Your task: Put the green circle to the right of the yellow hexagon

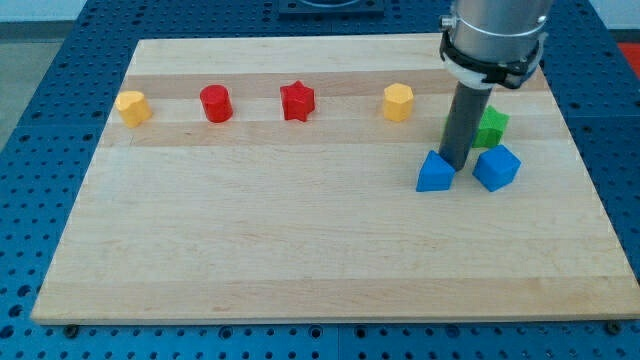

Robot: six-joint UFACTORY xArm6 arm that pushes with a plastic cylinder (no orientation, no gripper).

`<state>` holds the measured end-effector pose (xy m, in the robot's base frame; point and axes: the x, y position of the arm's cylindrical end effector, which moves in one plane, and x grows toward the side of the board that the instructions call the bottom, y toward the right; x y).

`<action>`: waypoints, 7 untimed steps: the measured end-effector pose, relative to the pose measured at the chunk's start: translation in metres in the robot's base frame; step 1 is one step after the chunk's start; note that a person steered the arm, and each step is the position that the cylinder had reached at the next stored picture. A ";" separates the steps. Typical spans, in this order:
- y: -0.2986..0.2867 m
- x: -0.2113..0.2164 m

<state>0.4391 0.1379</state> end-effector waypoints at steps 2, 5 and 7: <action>0.022 -0.009; 0.042 -0.015; 0.066 -0.001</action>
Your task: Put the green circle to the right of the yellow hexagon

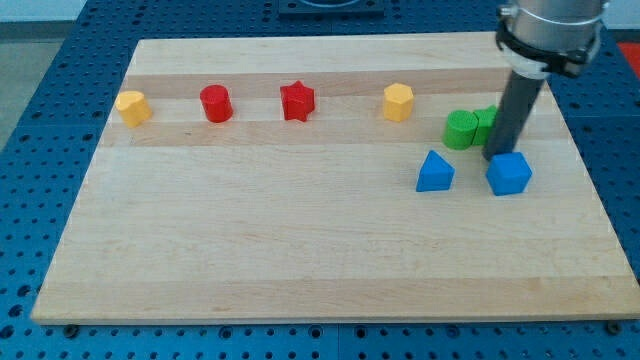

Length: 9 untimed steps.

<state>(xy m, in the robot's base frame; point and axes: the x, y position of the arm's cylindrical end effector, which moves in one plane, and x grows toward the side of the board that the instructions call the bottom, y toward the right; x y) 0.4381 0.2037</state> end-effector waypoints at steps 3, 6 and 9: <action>-0.022 0.013; -0.050 -0.023; -0.063 -0.074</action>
